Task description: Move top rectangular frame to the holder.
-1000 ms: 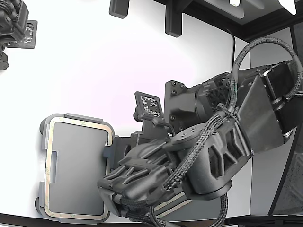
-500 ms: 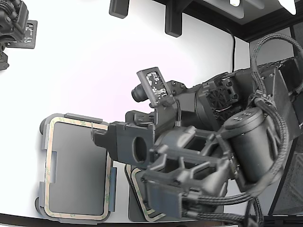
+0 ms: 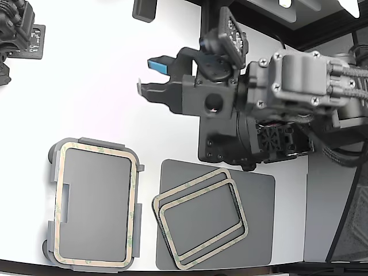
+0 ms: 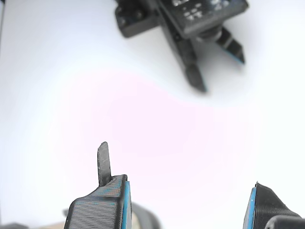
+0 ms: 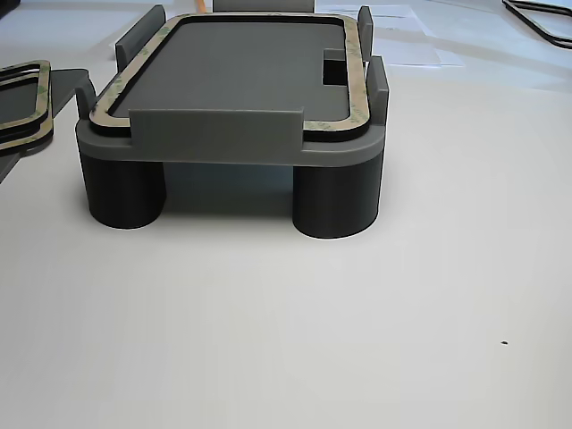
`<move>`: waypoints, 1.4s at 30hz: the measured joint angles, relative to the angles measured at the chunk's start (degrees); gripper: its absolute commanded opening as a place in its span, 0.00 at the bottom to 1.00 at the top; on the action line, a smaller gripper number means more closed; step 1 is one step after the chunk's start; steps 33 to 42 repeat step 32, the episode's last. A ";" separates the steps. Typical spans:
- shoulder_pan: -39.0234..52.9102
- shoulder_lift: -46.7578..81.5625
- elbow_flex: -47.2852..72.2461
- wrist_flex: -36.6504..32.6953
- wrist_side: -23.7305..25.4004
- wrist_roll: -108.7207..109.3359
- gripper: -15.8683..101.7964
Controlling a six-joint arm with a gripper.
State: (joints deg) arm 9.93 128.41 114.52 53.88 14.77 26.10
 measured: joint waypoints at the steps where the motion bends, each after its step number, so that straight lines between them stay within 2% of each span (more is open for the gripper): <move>1: -1.49 3.25 3.43 -1.05 -1.14 -3.25 0.98; 5: -5.27 15.21 15.64 -0.62 -3.87 -13.10 0.98; 16: -6.24 38.85 36.39 2.11 -4.75 -18.37 0.98; 42: -6.24 39.64 37.88 2.46 -4.22 -18.19 0.98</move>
